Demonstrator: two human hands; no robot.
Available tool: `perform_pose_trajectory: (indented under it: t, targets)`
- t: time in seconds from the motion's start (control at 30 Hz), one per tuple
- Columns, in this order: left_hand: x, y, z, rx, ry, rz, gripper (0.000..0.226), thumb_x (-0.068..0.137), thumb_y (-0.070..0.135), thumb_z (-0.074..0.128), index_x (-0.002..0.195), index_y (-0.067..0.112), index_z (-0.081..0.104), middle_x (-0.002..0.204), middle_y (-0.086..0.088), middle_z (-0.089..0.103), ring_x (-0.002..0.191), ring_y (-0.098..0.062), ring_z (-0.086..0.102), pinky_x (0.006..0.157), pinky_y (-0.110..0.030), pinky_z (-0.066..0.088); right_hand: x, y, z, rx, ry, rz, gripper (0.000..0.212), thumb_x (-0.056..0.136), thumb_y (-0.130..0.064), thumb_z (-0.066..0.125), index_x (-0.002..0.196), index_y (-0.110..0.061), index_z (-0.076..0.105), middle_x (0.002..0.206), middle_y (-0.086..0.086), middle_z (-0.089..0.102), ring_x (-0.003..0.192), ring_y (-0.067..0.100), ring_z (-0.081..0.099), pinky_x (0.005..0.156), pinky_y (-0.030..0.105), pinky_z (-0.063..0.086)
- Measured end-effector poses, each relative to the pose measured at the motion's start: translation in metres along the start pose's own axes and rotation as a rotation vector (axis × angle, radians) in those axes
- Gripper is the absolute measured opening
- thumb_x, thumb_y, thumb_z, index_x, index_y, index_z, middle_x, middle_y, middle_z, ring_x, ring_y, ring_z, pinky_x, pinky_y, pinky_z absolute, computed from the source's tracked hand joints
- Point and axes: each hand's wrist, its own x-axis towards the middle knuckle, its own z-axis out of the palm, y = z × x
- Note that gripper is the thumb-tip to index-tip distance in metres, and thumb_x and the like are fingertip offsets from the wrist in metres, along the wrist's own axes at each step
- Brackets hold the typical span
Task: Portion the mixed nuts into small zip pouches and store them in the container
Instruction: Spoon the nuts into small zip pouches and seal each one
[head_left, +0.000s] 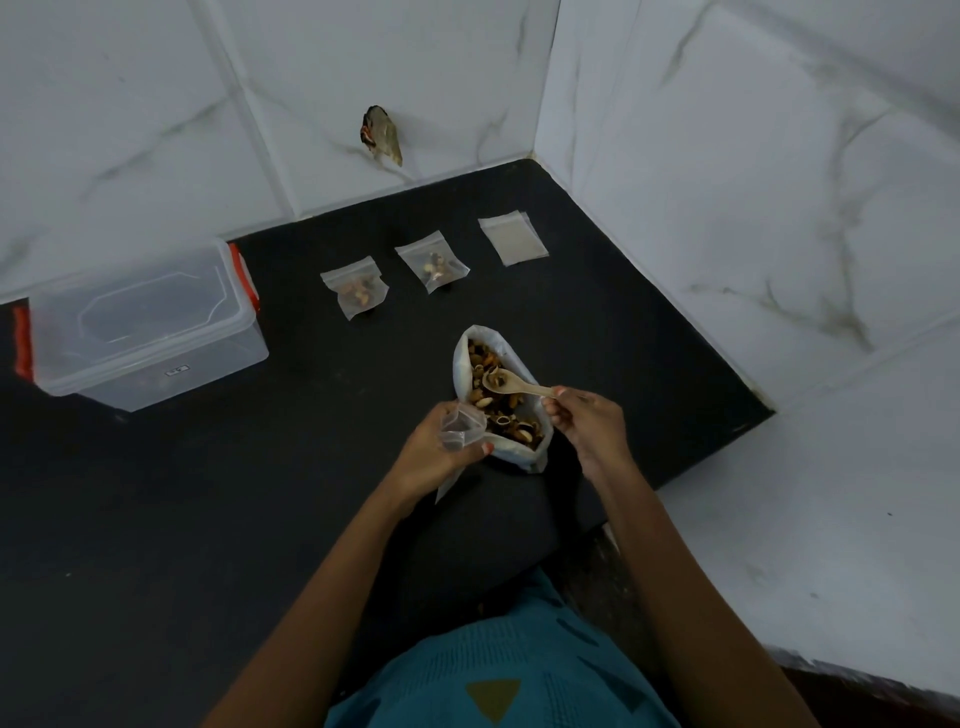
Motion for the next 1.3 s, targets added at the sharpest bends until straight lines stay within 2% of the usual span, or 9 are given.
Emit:
perform_pose_trajectory:
  t: [0.07,0.13,0.27,0.4,0.73,0.87,1.0,1.13,1.3]
  targets:
    - [-0.001,0.000,0.000,0.024,0.045,-0.038,0.066,0.079,0.019,0.070,0.136,0.025,0.036,0.134,0.006,0.044,0.131,-0.019,0.038,0.094,-0.025,0.036,-0.001,-0.002,-0.003,0.015,-0.001,0.002,0.010,0.090,-0.004,0.054,0.091,0.000,0.063,0.072,0.007,0.061,0.064,0.010,0.056,0.064,0.020,0.050]
    - [-0.001,-0.001,-0.002,0.037,0.122,-0.030,0.088,0.077,0.018,0.072,0.146,0.020,0.018,0.145,-0.003,0.035,0.133,-0.020,0.034,0.100,-0.029,0.034,-0.003,-0.004,-0.006,0.017,-0.004,0.001,0.011,0.090,-0.004,0.054,0.092,0.001,0.063,0.072,0.007,0.061,0.064,0.010,0.056,0.065,0.020,0.049]
    - [-0.001,0.001,-0.005,0.056,0.224,0.113,0.059,0.074,0.013,0.075,0.123,0.024,0.044,0.124,0.006,0.048,0.119,-0.010,0.046,0.084,-0.014,0.040,-0.013,-0.014,-0.010,-0.004,-0.033,-0.017,0.011,0.089,-0.005,0.054,0.084,-0.007,0.064,0.075,0.007,0.062,0.067,0.010,0.057,0.065,0.020,0.050]
    - [0.003,0.006,-0.005,0.091,0.278,0.165,0.057,0.073,0.011,0.075,0.121,0.021,0.045,0.119,0.010,0.046,0.101,0.003,0.045,0.073,-0.008,0.038,-0.033,-0.028,-0.009,-0.021,-0.103,-0.069,0.012,0.090,-0.006,0.053,0.085,-0.008,0.064,0.075,0.006,0.063,0.066,0.008,0.058,0.061,0.016,0.050]
    - [0.007,0.002,-0.001,0.185,0.352,0.293,0.061,0.069,0.013,0.078,0.122,0.013,0.047,0.124,-0.003,0.052,0.117,-0.016,0.050,0.099,-0.042,0.045,-0.071,-0.031,0.011,-0.399,-0.186,-0.371,0.010,0.089,-0.006,0.054,0.091,-0.009,0.064,0.069,0.002,0.064,0.054,0.000,0.058,0.054,0.011,0.049]
    - [0.002,0.008,0.001,0.214,0.361,0.340,0.058,0.070,0.016,0.078,0.118,0.016,0.048,0.113,0.011,0.050,0.109,-0.010,0.051,0.103,-0.050,0.038,-0.078,-0.025,0.025,-0.571,-0.171,-0.563,0.012,0.089,-0.007,0.056,0.096,-0.007,0.066,0.068,-0.009,0.060,0.054,-0.008,0.058,0.056,0.007,0.046]
    - [-0.005,0.016,0.001,0.165,0.338,0.353,0.056,0.072,0.022,0.076,0.120,0.018,0.047,0.117,0.003,0.054,0.109,-0.012,0.052,0.094,-0.037,0.047,-0.089,-0.021,0.036,-0.756,-0.232,-0.727,0.018,0.090,-0.006,0.054,0.104,-0.006,0.065,0.083,-0.007,0.063,0.071,-0.004,0.060,0.067,0.006,0.046]
    - [-0.010,0.022,-0.004,0.097,0.343,0.373,0.054,0.074,0.018,0.075,0.121,0.014,0.049,0.112,0.008,0.054,0.098,0.009,0.053,0.078,-0.006,0.046,-0.092,-0.023,0.036,-0.865,-0.243,-0.792,0.021,0.092,-0.008,0.051,0.109,-0.002,0.063,0.103,0.010,0.066,0.092,0.013,0.063,0.081,0.015,0.047]
    - [-0.013,0.020,-0.007,0.072,0.346,0.406,0.054,0.074,0.013,0.075,0.120,0.016,0.047,0.111,0.008,0.053,0.100,0.011,0.052,0.080,-0.002,0.040,-0.095,-0.021,0.034,-0.902,-0.224,-0.919,0.021,0.091,-0.005,0.052,0.109,0.000,0.062,0.106,0.013,0.066,0.098,0.018,0.063,0.087,0.019,0.045]
